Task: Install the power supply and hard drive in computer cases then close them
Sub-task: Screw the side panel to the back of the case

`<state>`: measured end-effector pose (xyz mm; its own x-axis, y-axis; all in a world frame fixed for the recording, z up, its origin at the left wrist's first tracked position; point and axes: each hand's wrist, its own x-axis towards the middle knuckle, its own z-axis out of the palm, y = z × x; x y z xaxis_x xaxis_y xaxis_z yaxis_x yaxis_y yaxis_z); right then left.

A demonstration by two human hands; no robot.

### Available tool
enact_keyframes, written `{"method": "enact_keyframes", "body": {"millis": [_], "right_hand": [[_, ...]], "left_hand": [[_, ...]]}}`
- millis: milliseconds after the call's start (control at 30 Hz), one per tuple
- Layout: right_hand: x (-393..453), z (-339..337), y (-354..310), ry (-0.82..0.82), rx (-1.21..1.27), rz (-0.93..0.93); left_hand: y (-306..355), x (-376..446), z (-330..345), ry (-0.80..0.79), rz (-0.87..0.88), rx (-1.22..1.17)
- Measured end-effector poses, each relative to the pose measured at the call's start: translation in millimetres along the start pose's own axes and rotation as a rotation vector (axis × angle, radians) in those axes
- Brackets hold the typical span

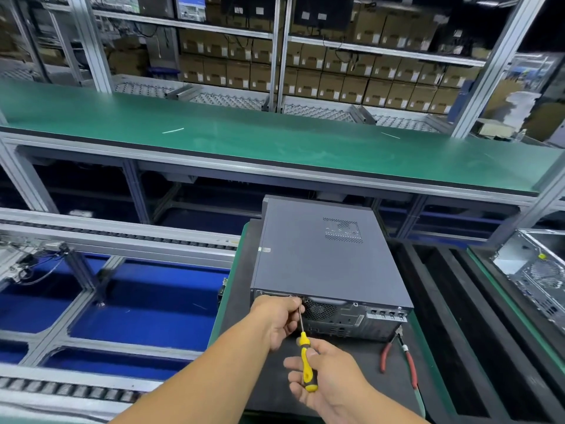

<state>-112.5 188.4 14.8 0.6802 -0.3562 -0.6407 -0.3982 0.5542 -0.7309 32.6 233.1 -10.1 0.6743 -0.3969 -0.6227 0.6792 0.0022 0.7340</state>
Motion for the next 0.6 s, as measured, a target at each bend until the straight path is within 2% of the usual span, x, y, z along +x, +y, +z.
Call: {"method": "enact_keyframes", "body": {"millis": [133, 600], "right_hand": [[1, 6, -2, 0.021, 0.107, 0.069], [6, 18, 4, 0.079, 0.206, 0.146]], "left_hand": [[-2, 4, -1, 0.024, 0.000, 0.016], [-6, 14, 1, 0.095, -0.021, 0.014]]}}
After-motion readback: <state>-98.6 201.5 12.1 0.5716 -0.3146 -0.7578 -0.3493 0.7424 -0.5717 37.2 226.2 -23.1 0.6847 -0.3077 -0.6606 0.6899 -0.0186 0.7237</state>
